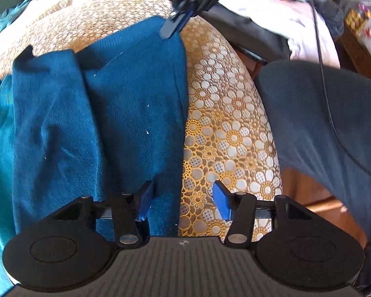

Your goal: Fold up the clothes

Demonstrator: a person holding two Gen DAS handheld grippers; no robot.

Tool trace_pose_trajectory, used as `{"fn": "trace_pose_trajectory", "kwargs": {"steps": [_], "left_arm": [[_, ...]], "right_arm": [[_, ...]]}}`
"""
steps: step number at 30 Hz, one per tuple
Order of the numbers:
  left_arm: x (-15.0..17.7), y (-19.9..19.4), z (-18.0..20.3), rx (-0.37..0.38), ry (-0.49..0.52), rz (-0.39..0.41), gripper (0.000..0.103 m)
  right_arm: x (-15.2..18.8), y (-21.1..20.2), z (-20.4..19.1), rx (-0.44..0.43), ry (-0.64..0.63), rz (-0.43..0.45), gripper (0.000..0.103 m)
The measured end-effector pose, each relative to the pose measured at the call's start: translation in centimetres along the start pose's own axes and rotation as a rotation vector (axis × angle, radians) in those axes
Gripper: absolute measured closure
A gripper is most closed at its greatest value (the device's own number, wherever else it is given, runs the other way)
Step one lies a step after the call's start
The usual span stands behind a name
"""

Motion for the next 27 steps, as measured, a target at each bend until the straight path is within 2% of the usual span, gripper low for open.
{"fn": "trace_pose_trajectory", "kwargs": {"steps": [4,9,12,15,18,21,24,27], "left_arm": [[0.2,-0.3,1.0,0.122,-0.046,0.022,0.052],[0.7,-0.5,3.1,0.185,-0.015,0.024,0.052],[1.1,-1.0,3.7,0.184,-0.011,0.029,0.052],[2.0,-2.8,3.5,0.167,-0.035,0.055,0.052],[4.2,-6.1,2.2,0.108,-0.066,0.08,0.051],[7.9,-9.5,-0.5,0.02,-0.161,0.085,0.044],[12.2,-11.3,-2.7,-0.048,-0.245,0.032,0.038],[15.8,-11.6,-3.4,-0.062,-0.3,-0.026,0.038]], "right_arm": [[0.4,-2.7,1.2,-0.027,0.029,0.044,0.0],[2.2,-4.0,3.4,-0.007,0.066,0.041,0.0],[2.9,-3.0,4.9,0.009,0.101,0.013,0.0],[3.7,-2.0,5.5,0.033,0.1,-0.04,0.0],[3.3,-2.8,5.3,0.085,0.062,-0.029,0.0],[2.2,-4.3,4.6,0.083,0.045,0.005,0.0],[1.5,-4.9,2.6,0.034,0.004,0.009,0.0],[1.8,-4.1,-0.6,-0.016,-0.07,-0.019,0.0]]}}
Point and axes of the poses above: each gripper's, at about its wrist camera, not at the fingertips, and y roughly the way its jaws point, z to its right, x to its underside, the point moved 7 cm from there along y, roughly the way its jaws point, and after that the axes turned 4 degrees about -z, right-handed, at the moved point
